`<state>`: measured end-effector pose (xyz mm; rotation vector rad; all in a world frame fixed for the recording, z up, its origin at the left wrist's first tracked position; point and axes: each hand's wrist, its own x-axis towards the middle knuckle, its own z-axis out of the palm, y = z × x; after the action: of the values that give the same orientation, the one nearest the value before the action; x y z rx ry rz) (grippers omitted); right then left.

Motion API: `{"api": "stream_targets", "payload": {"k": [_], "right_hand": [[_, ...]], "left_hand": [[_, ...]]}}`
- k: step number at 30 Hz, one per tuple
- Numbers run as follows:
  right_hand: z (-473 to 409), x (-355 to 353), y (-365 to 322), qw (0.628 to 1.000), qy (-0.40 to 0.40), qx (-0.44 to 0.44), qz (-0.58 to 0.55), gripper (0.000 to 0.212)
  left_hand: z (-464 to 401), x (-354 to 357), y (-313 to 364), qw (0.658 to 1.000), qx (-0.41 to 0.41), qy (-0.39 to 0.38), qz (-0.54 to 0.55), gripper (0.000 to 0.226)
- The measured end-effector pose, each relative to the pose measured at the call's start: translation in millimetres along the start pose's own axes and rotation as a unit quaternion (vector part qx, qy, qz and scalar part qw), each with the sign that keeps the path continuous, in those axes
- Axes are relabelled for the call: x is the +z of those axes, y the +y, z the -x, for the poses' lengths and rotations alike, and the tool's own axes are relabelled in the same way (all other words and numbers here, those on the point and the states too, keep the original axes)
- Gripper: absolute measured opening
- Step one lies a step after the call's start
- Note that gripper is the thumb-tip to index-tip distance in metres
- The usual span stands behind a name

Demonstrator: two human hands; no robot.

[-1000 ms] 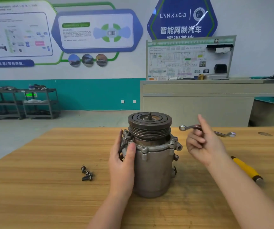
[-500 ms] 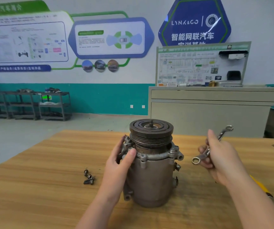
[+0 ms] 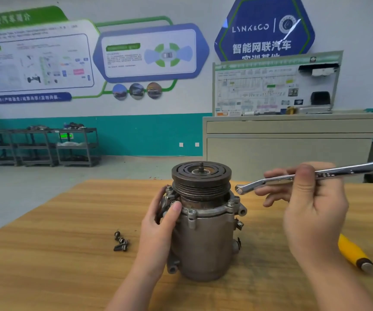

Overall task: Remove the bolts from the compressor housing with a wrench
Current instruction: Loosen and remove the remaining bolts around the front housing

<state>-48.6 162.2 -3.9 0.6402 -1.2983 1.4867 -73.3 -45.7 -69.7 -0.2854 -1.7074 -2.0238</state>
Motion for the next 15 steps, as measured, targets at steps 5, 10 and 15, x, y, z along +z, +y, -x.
{"api": "stream_targets", "payload": {"k": [5,10,15], "right_hand": [[7.6,4.0,2.0,0.994,-0.063,-0.074,0.044,0.014],[13.1,1.3,6.5,0.979,-0.112,-0.130,0.113,0.041],[17.6,4.5,7.6,0.973,-0.119,-0.169,0.099,0.029]], "left_hand": [[4.9,4.7,2.9,1.000,0.022,0.009,-0.015,0.066],[18.4,13.3,0.1,0.987,0.107,0.031,-0.114,0.081],[16.6,15.1,-5.1,0.982,0.118,0.034,-0.142,0.099]]}}
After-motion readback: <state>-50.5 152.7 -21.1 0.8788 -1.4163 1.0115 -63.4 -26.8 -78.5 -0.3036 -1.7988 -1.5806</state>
